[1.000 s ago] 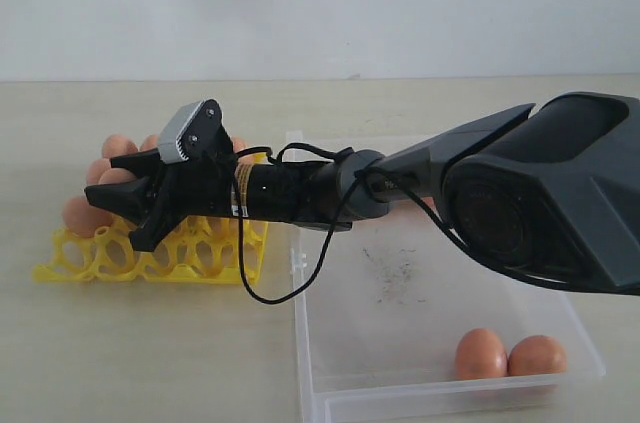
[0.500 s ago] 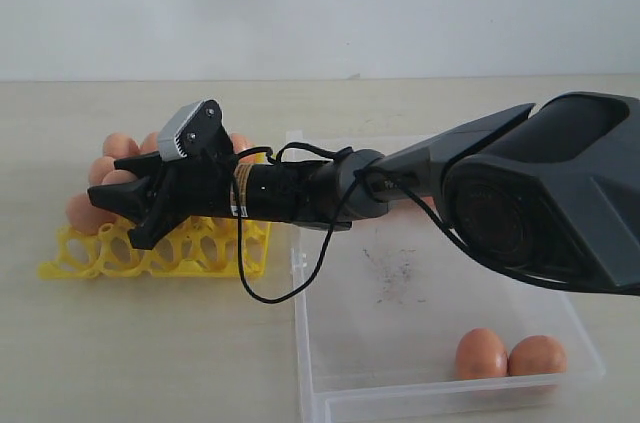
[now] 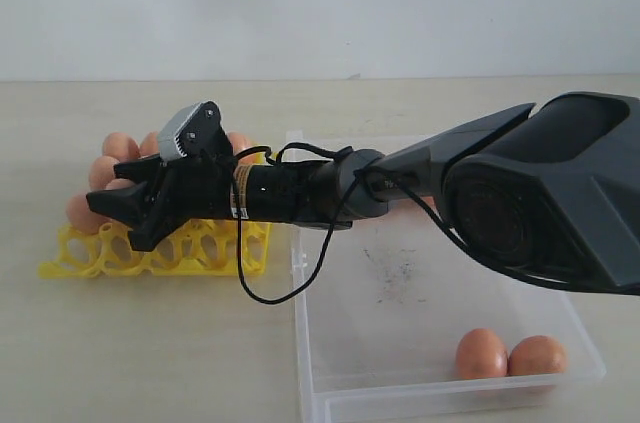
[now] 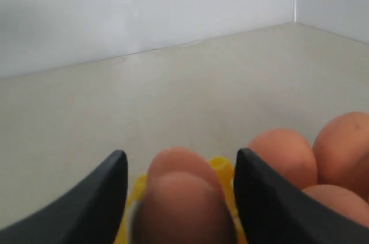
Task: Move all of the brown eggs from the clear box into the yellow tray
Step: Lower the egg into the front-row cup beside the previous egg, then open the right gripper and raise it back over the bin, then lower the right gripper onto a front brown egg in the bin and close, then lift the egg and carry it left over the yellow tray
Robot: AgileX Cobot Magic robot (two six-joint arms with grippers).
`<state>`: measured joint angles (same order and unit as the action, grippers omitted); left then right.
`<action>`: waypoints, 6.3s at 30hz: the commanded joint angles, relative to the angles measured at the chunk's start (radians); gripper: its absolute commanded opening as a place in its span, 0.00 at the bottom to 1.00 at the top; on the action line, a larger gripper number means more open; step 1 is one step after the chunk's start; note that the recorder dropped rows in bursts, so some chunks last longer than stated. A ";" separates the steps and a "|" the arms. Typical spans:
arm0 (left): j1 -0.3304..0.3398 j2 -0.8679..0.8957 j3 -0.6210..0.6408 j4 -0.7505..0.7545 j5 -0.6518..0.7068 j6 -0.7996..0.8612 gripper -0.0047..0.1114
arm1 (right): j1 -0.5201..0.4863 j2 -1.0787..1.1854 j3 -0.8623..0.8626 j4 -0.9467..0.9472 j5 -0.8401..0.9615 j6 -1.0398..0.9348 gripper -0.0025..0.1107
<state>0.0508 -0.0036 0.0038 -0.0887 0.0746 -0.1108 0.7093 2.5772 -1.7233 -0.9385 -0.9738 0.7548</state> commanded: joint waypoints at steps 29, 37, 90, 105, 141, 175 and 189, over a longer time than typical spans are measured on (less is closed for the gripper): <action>-0.006 0.004 -0.004 -0.001 -0.006 -0.001 0.07 | -0.006 -0.292 0.001 -0.347 -0.247 0.553 0.02; -0.006 0.004 -0.004 -0.001 -0.006 -0.001 0.07 | -0.002 -0.390 0.012 -0.806 0.007 0.843 0.02; -0.006 0.004 -0.004 -0.001 -0.006 -0.001 0.07 | -0.082 -0.845 0.614 0.825 1.993 -0.728 0.05; -0.006 0.004 -0.004 -0.001 -0.006 -0.001 0.07 | -0.082 -0.841 0.640 0.874 2.055 -0.407 0.58; -0.006 0.004 -0.004 -0.001 -0.006 -0.001 0.07 | -0.082 -0.717 0.793 0.907 1.840 -0.438 0.08; -0.006 0.004 -0.004 -0.001 -0.006 -0.001 0.07 | -0.082 -0.841 0.793 0.680 0.706 -0.492 0.02; -0.006 0.004 -0.004 -0.001 -0.006 -0.001 0.07 | -0.082 -0.649 0.787 0.507 -0.062 -0.532 0.02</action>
<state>0.0508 -0.0036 0.0038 -0.0887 0.0746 -0.1108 0.6289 1.8764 -0.9351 -0.4039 -0.8852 0.2565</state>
